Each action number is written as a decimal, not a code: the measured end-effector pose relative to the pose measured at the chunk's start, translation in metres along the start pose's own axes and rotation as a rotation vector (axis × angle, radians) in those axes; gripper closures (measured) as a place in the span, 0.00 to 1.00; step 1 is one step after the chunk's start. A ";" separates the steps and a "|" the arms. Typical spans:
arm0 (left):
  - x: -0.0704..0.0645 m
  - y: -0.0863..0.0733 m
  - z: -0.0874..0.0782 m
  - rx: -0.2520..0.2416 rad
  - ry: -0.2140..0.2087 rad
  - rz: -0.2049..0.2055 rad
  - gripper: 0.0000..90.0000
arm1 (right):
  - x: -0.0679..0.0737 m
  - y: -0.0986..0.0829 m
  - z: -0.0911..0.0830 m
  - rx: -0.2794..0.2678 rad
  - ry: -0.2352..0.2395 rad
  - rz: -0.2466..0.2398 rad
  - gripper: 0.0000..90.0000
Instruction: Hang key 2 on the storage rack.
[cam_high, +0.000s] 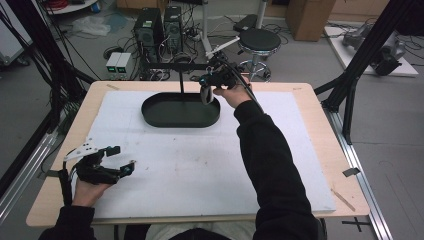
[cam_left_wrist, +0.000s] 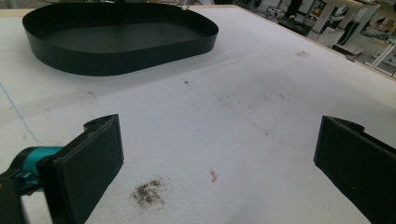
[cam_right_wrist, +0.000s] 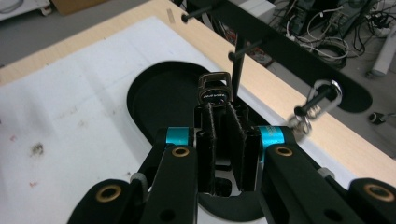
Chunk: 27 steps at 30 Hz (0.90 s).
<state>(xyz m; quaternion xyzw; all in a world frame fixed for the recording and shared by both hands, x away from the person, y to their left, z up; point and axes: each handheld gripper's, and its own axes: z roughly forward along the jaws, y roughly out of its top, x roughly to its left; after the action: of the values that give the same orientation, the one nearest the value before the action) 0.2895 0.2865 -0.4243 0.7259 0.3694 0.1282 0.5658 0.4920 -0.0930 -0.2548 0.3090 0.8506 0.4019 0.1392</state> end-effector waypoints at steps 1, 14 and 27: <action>0.000 0.000 0.000 0.001 0.000 0.001 0.02 | 0.000 0.002 0.000 -0.005 0.003 0.000 0.91; 0.000 0.000 0.000 0.003 -0.002 0.003 0.02 | -0.002 0.024 0.012 -0.023 -0.038 0.001 0.92; 0.000 0.000 0.000 0.004 -0.004 0.003 0.02 | -0.002 0.019 0.037 0.050 -0.091 -0.015 0.91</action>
<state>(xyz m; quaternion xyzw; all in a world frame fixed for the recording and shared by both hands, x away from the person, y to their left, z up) 0.2893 0.2861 -0.4246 0.7281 0.3672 0.1268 0.5648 0.5192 -0.0633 -0.2638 0.3238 0.8557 0.3648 0.1730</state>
